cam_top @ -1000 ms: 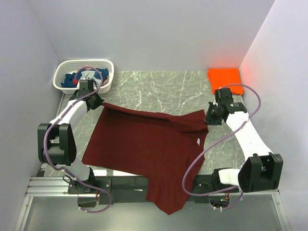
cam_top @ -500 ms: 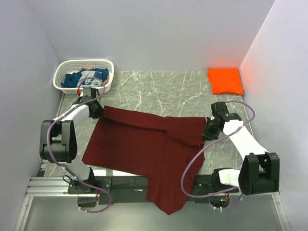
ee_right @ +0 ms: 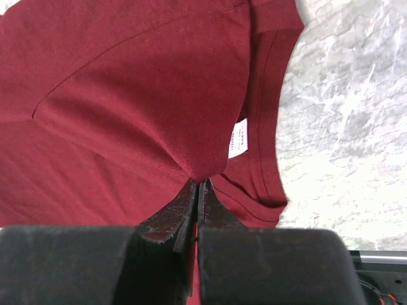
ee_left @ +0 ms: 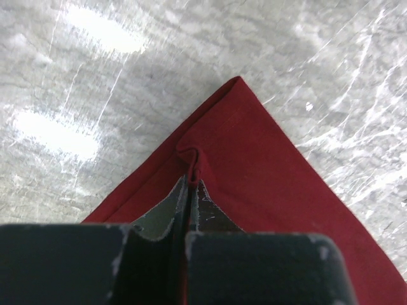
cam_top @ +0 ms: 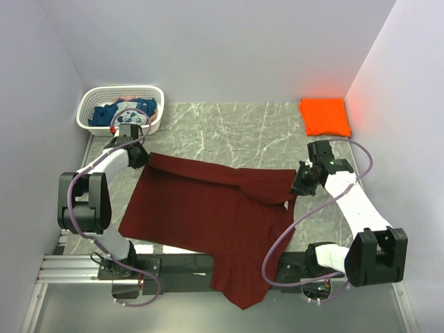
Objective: Fold and stack the t-shirts
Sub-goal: Fold the tshirt
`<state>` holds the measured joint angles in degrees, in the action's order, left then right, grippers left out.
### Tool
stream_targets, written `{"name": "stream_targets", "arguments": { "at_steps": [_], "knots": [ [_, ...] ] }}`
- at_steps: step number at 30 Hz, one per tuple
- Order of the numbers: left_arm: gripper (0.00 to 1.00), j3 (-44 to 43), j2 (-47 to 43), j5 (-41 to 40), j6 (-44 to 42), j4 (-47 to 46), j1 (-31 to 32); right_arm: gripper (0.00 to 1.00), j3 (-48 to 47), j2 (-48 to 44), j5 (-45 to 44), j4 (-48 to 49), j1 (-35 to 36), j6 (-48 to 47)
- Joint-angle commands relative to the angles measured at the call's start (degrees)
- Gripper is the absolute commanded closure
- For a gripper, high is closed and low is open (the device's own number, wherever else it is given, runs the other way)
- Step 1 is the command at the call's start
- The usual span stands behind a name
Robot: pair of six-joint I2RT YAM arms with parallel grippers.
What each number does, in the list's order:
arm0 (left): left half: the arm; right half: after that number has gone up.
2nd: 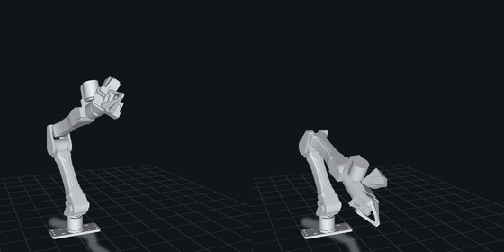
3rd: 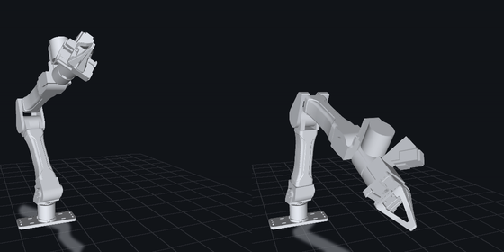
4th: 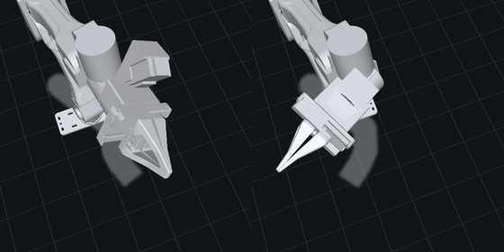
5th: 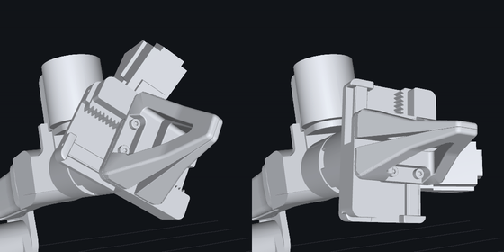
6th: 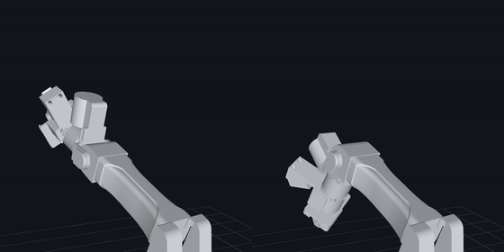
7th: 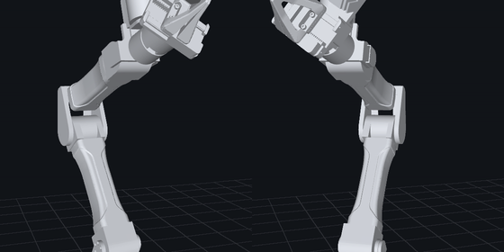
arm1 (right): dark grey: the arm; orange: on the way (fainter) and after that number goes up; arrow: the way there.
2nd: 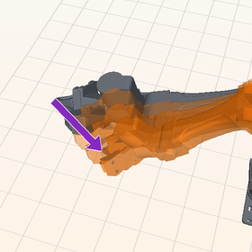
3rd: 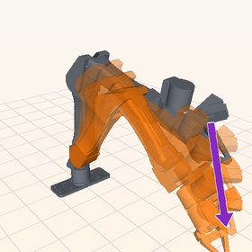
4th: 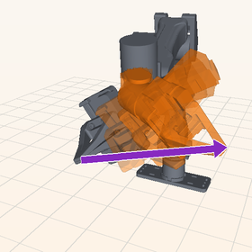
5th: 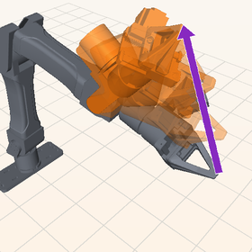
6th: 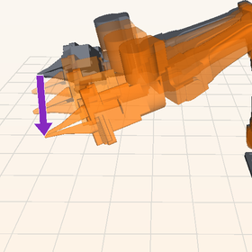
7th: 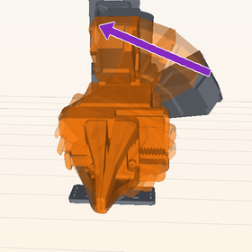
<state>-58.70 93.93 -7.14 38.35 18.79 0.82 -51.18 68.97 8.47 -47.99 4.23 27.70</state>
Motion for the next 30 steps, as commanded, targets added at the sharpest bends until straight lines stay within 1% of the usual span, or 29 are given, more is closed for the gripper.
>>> {"name": "stream_targets", "arguments": {
  "at_steps": [1,6,9,11,12,13,15,16,17,19,22,24,25,27,30],
  "knots": [
    [0.96,-2.0,-0.6,-1.5,-0.9,0.3,-0.4,0.98,0.6,-2.2,1.0,-1.6,-0.5,0.9],
    [0.96,0.2,0.0,-3.0,-0.8,-0.1,-0.4,0.96,7.4,-3.1,3.0,0.0,-0.4,1.5],
    [0.95,0.4,1.5,-3.3,-0.3,1.2,-0.4,0.93,10.7,-2.9,4.7,1.4,-0.5,2.2],
    [0.91,0.4,1.9,-3.0,0.1,2.0,-0.4,0.90,12.3,-2.7,5.1,2.2,-0.4,2.3],
    [0.88,0.4,1.7,-2.4,0.4,2.1,-0.4,0.86,12.7,-2.5,5.4,2.5,-0.5,2.3],
    [0.80,0.4,1.4,-2.6,0.7,2.5,-0.4,0.78,12.9,-2.5,5.7,2.7,-0.5,2.1],
    [0.68,0.3,-0.1,-3.0,1.2,3.7,-0.4,0.72,12.2,-3.0,6.1,3.0,-0.5,2.1],
    [0.53,0.1,-1.6,-4.1,1.2,4.4,-0.4,0.65,10.9,-3.4,5.6,3.0,-0.5,2.2],
    [0.47,-0.2,-2.4,-4.6,1.1,4.9,-0.4,0.62,10.0,-3.9,4.7,2.9,-0.6,2.0],
    [0.39,-1.1,-5.1,-6.7,1.1,6.9,-0.4,0.55,7.2,-4.5,1.7,3.2,-1.1,1.9],
    [0.36,-2.3,-8.4,-8.7,0.5,7.4,-0.4,0.54,4.3,-4.4,-0.9,5.7,-2.6,2.4],
    [0.35,-2.8,-9.4,-8.4,-0.6,6.8,-0.4,0.55,3.6,-3.7,-0.3,9.7,-4.0,3.9],
    [0.36,-3.4,-9.9,-7.2,-1.1,5.8,-0.3,0.56,3.5,-3.4,1.9,13.7,-6.2,4.6],
    [0.38,-4.0,-9.8,-5.7,-2.1,4.6,0.1,0.58,3.9,-2.4,2.3,18.0,-7.6,6.6],
    [0.44,-4.8,-7.7,-3.4,-3.4,2.3,1.5,0.62,5.8,0.3,5.1,26.1,-11.8,9.2]
  ]
}}
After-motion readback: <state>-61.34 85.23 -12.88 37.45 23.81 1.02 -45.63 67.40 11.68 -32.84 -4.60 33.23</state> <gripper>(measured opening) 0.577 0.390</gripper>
